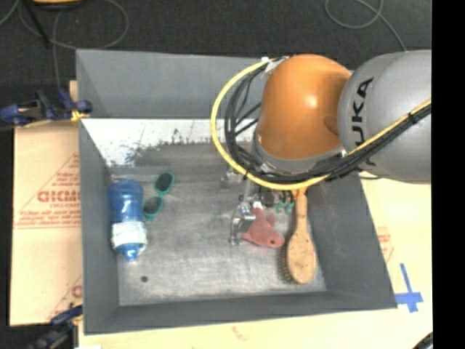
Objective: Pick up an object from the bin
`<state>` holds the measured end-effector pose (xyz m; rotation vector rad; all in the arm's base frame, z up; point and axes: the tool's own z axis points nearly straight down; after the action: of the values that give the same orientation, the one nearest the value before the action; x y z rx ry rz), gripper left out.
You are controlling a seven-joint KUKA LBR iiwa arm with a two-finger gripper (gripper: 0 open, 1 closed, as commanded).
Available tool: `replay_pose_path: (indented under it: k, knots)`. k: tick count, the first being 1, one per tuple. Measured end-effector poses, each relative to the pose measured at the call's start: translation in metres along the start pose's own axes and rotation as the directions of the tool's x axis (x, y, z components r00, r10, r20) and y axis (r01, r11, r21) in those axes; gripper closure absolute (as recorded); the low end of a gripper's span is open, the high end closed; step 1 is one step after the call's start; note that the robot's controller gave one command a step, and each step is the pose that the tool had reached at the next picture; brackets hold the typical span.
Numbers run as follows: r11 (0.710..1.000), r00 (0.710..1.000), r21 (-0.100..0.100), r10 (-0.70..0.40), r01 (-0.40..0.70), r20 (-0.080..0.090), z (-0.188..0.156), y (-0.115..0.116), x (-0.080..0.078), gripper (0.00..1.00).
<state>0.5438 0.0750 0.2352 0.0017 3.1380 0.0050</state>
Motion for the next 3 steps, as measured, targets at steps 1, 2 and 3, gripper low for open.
replay_pose_path:
  k: [1,2,3]
  knots:
    - [1.0,1.0,0.0,0.0,0.0,0.0,0.0,0.0,0.0,0.0]
    - [1.0,1.0,0.001,0.008,-0.008,0.004,0.03,-0.044,0.009,0.0]
    - [1.0,1.0,0.005,-0.004,0.004,0.004,0.094,-0.057,0.016,0.0]
